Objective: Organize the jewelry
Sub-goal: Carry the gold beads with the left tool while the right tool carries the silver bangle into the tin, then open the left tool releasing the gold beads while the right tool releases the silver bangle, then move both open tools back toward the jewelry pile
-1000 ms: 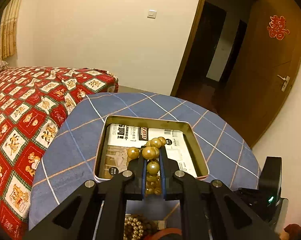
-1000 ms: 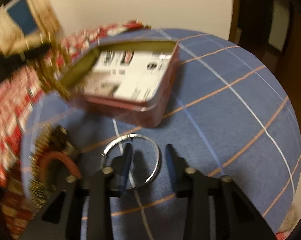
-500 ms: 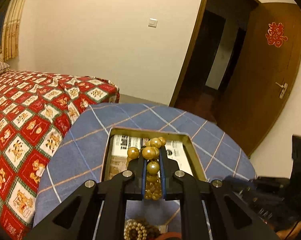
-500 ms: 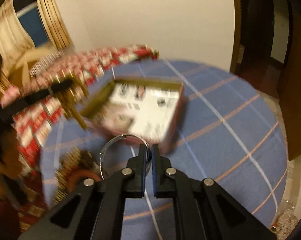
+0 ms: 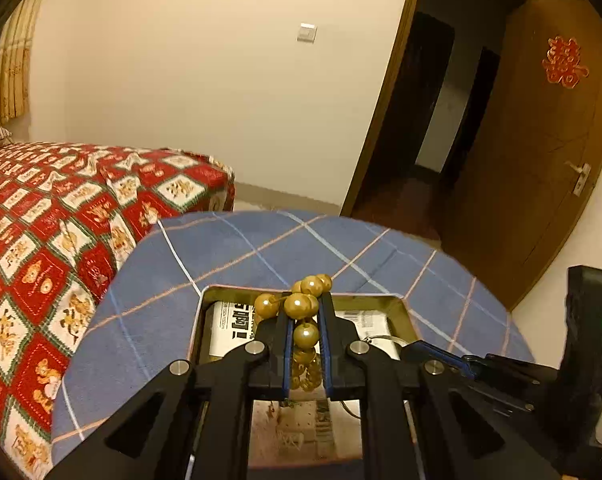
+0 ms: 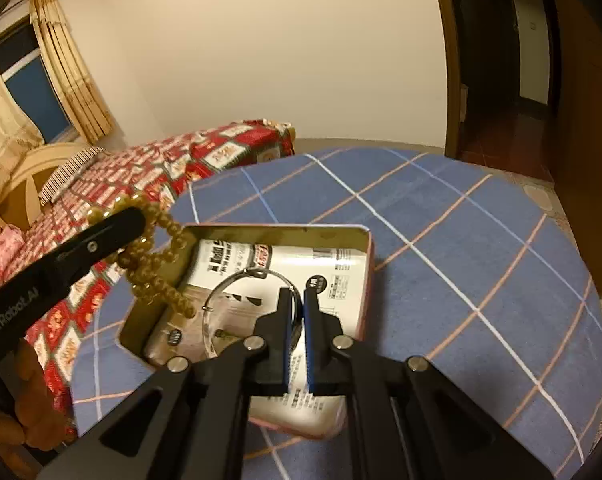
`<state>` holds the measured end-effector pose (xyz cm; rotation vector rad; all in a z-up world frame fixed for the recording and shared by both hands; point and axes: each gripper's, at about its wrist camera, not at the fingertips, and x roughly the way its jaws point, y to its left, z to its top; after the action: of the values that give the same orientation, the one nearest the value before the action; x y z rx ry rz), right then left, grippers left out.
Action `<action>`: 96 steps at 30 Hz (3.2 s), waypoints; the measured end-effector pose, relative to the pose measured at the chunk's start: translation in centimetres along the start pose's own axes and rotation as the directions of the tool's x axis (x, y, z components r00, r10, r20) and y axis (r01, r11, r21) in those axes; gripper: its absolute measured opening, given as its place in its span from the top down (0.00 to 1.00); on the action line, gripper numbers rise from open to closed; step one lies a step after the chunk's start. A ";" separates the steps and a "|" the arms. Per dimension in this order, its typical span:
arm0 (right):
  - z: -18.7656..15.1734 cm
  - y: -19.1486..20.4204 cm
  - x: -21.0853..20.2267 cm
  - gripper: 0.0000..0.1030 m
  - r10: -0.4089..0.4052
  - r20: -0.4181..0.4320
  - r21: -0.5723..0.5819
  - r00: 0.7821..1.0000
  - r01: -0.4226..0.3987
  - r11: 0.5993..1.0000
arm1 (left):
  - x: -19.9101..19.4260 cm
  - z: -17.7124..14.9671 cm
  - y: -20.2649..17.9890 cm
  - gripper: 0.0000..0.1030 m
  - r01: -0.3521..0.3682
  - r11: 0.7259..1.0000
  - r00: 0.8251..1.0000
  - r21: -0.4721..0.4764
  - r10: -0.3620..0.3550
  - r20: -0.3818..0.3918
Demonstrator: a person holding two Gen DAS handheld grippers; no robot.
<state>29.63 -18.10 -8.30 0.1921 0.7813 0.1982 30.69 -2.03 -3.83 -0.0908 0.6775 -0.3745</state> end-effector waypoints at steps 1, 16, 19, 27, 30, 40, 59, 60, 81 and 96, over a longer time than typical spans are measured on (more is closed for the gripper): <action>-0.1 0.0 0.3 0.92 -0.003 -0.004 -0.003 1.000 0.003 1.000 | 0.7 -0.1 0.2 0.90 -0.006 1.000 1.000 -0.001 0.006 -0.015; -0.2 -1.2 1.7 0.77 0.031 -0.013 0.025 0.999 -0.030 0.999 | 4.8 -1.1 0.6 0.89 -0.169 0.984 0.976 0.052 0.174 -0.134; 0.1 -1.0 0.2 0.71 0.023 0.024 0.019 0.999 -0.023 1.000 | 4.5 -1.2 0.4 0.74 -0.197 0.978 0.965 0.064 0.205 -0.163; -1.2 -0.8 -3.6 0.68 -0.008 0.047 0.035 0.999 0.007 0.999 | 0.3 -1.7 -0.6 0.40 -0.295 0.952 0.949 0.082 0.302 -0.089; -2.0 -0.8 -4.8 0.67 -0.008 0.049 0.049 0.999 0.005 0.999 | -1.2 -2.2 -1.0 0.40 -0.324 0.942 0.941 0.086 0.330 -0.075; -4.6 0.5 -8.1 0.64 0.008 0.062 0.027 0.998 -0.009 1.000 | -5.5 -4.2 -2.7 0.39 -0.347 0.934 0.936 0.090 0.351 -0.037; -7.5 2.3 -11.4 0.59 0.023 0.096 0.002 0.995 -0.024 1.000 | -10.6 -7.3 -4.3 0.39 -0.379 0.920 0.925 0.095 0.380 0.011; -7.7 2.4 -11.4 0.59 0.024 0.097 0.001 0.995 -0.024 1.000 | -10.7 -7.5 -4.3 0.39 -0.383 0.919 0.924 0.096 0.383 0.011; -10.6 3.7 -11.7 0.48 0.025 0.078 -0.043 0.997 -0.022 0.999 | -12.4 -11.9 -1.0 0.39 -0.380 0.924 0.923 0.040 0.382 -0.040; -12.8 4.7 -7.6 0.59 0.021 -0.065 -0.119 0.998 -0.029 0.993 | -12.6 -14.9 3.1 0.39 -0.265 0.964 0.961 -0.007 0.263 -0.090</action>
<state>14.68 -14.17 -10.89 0.0825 0.8283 0.2749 13.27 6.05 -8.54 -0.0015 0.7697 -0.1151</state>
